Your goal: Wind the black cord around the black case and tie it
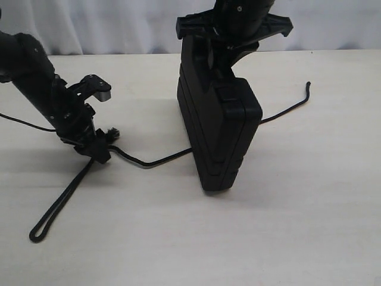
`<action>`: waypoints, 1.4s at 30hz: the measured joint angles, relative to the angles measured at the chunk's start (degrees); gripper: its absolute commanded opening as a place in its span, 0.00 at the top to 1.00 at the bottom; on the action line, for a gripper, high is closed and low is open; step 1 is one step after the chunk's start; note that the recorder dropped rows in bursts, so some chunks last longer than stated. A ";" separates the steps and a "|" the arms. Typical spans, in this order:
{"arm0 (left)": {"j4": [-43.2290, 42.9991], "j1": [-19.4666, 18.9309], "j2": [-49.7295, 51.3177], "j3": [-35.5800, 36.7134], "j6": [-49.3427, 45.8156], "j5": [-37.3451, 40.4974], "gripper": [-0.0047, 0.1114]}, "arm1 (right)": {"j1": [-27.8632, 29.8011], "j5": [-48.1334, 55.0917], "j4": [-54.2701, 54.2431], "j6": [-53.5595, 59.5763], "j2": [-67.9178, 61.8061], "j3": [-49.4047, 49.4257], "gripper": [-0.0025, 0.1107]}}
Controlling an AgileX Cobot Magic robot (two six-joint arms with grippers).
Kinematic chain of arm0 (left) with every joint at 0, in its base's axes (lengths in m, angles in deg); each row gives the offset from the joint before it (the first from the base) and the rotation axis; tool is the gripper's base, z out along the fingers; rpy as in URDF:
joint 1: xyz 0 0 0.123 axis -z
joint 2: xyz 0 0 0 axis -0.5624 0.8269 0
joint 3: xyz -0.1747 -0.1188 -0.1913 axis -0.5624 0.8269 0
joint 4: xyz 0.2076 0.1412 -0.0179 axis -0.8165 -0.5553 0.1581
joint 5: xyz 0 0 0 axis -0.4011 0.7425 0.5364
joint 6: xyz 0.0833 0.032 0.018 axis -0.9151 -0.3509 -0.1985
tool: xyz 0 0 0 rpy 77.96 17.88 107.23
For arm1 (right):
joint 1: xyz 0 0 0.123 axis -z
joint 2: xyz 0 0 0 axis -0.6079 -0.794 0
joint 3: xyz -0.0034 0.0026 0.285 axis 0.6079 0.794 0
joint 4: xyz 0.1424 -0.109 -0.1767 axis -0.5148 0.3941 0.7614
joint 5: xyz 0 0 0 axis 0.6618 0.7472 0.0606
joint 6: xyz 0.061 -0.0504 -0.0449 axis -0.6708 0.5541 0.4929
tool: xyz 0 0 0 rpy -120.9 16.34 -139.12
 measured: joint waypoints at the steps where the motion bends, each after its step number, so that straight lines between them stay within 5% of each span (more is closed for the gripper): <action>1: 0.00 0.57 0.00 0.00 0.00 -0.44 0.49 | 0.00 0.00 0.00 -0.01 0.00 0.00 0.94; 12: -12.20 4.15 0.00 0.00 11.76 -5.12 0.95 | 0.00 0.00 0.00 0.45 0.00 0.00 0.94; 19: -12.53 3.83 0.00 0.00 33.87 -4.95 0.96 | 0.00 0.00 0.00 0.45 0.00 0.00 0.94; 25: 1.59 1.05 0.00 0.00 41.74 3.02 0.96 | 0.00 0.00 0.00 0.45 0.00 0.00 0.94; 28: 5.55 0.91 0.00 0.00 40.20 4.72 0.86 | 0.00 0.00 0.00 0.45 0.00 0.00 0.94; 34: 7.39 1.38 0.00 0.00 36.00 4.58 0.41 | 0.00 0.00 0.00 0.45 0.00 0.00 0.94; 38: 7.39 1.51 0.00 0.00 32.70 5.33 0.38 | 0.00 0.00 0.00 0.45 0.00 0.00 0.94; 42: 0.83 1.51 -0.49 -3.03 18.84 8.27 0.38 | 0.00 0.00 0.00 0.48 0.00 0.00 0.94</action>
